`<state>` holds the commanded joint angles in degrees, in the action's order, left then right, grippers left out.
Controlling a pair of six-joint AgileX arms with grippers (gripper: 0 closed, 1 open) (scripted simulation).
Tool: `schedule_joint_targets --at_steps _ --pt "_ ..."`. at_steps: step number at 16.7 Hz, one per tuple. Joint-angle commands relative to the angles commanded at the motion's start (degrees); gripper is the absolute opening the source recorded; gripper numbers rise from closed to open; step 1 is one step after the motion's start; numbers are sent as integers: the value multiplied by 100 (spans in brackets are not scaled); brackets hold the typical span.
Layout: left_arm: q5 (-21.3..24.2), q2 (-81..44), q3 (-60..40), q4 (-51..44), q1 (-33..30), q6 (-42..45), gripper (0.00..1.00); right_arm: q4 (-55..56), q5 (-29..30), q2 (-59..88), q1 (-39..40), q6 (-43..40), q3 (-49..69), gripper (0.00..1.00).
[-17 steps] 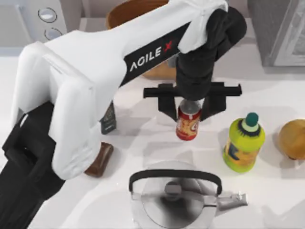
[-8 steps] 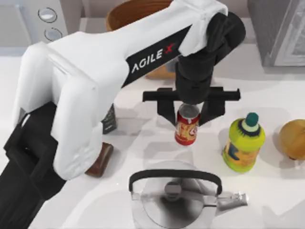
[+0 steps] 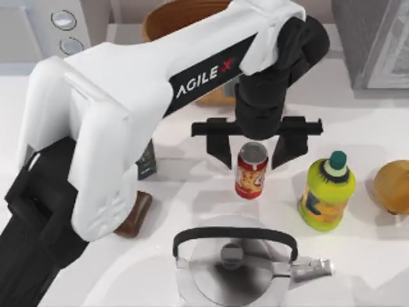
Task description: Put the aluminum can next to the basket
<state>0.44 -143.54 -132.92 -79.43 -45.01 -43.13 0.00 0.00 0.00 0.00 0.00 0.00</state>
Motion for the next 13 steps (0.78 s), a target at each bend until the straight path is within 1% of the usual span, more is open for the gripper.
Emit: schedule_joint_targets --at_steps 1,2,11,13 --pt "0 0 0 0 0 0 98 0 0 0 0 0 0 100" --pt "0 0 0 0 0 0 100 0 0 0 0 0 0 100" --pt "-3 -6 -19 -15 20 -6 100 0 0 0 0 0 0 100" --pt "-17 -47 -223 -187 86 -21 100 0 0 0 0 0 0 100"
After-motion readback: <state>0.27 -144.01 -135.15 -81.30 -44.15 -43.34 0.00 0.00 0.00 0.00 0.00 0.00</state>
